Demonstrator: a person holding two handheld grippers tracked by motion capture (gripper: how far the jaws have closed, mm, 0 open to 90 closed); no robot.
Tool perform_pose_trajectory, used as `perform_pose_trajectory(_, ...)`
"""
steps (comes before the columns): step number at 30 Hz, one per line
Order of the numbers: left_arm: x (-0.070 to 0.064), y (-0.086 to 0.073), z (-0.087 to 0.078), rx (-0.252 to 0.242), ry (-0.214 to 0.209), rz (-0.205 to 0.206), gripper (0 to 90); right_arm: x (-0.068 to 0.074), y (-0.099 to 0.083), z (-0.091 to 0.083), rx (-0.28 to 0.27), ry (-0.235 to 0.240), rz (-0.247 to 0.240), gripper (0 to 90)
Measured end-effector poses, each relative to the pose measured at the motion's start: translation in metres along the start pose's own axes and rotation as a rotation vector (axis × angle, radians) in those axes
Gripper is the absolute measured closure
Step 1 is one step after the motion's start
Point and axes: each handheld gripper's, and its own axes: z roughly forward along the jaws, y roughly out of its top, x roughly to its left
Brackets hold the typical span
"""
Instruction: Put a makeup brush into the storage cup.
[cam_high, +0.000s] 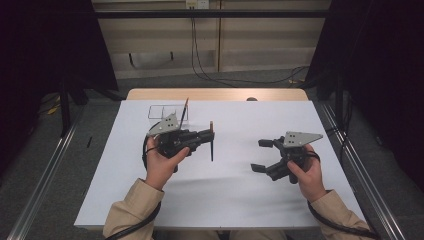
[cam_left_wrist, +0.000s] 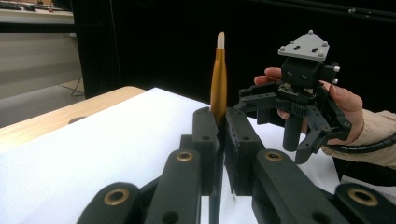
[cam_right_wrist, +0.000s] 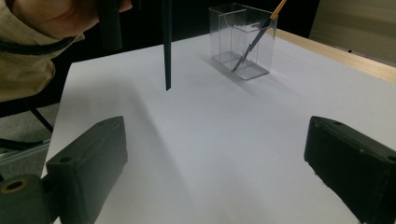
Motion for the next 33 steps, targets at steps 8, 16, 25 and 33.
perform_pose_trajectory(8,0.001,0.000,-0.002,-0.005,0.006,0.003,83.8,-0.001,-0.006,-0.013,-0.023,-0.035,0.012,5.4)
perform_pose_trajectory(16,0.002,0.000,-0.002,-0.012,0.005,0.002,83.9,-0.001,-0.011,-0.024,-0.032,-0.060,0.016,5.5)
perform_pose_trajectory(25,0.003,0.001,-0.003,-0.022,0.018,0.003,83.9,0.000,-0.016,-0.036,-0.030,-0.074,0.016,5.5)
perform_pose_trajectory(33,0.006,0.000,-0.004,-0.022,0.024,0.000,83.9,-0.001,-0.020,-0.045,-0.037,-0.090,0.024,5.5)
